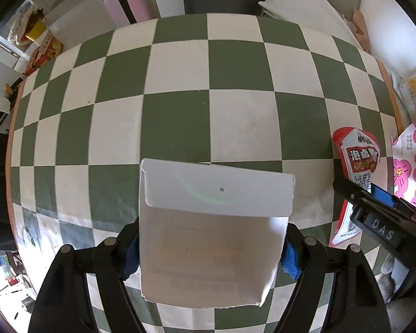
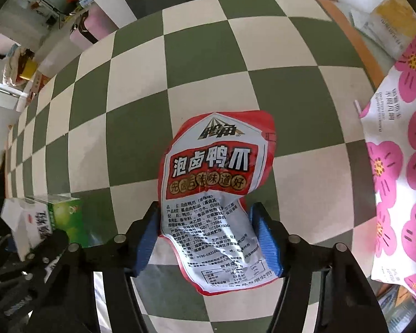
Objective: Collect trash
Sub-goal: 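Grasp the open white paper box with the left tool while the right tool grasps the red snack packet, then carry the white box and red snack packet over the trash bin and release both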
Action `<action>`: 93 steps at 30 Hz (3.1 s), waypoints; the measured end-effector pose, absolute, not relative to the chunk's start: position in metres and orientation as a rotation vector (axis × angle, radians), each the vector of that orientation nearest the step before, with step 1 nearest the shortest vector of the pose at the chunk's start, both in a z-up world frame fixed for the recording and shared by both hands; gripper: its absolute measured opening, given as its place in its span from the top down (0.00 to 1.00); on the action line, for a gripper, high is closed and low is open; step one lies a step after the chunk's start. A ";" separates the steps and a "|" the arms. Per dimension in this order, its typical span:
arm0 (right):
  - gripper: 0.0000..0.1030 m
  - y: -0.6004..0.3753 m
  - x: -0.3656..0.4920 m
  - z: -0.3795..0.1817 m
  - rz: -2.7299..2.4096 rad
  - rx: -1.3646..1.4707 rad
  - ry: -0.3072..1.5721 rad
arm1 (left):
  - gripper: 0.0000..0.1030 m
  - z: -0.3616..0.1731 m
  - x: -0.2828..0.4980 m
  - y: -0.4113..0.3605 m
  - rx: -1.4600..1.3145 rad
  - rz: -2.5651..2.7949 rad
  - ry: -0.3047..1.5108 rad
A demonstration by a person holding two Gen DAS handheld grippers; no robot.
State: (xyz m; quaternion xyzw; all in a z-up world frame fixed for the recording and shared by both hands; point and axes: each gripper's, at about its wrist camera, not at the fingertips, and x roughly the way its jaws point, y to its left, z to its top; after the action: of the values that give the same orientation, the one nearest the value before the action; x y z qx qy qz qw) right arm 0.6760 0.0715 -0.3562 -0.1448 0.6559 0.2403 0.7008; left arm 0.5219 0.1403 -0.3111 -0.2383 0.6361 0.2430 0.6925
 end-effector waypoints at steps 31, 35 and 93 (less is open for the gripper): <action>0.38 -0.015 0.446 -0.186 0.615 -0.277 1.106 | 0.25 -0.179 0.288 0.096 -0.508 0.522 1.104; 0.38 -0.047 0.368 -0.162 0.611 -0.232 1.069 | 0.25 -0.166 0.217 0.075 -0.495 0.494 1.078; 0.02 -0.151 0.082 -0.701 0.509 -0.230 1.684 | 0.00 -0.628 -0.044 0.025 -0.742 0.669 1.539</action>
State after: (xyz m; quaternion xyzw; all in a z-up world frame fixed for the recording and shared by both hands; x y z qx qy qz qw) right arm 0.0816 -0.1507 -0.7011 -0.1004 0.7357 0.2225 0.6318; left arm -0.0443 0.0249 -0.6277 -0.3213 0.6659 0.2895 0.6079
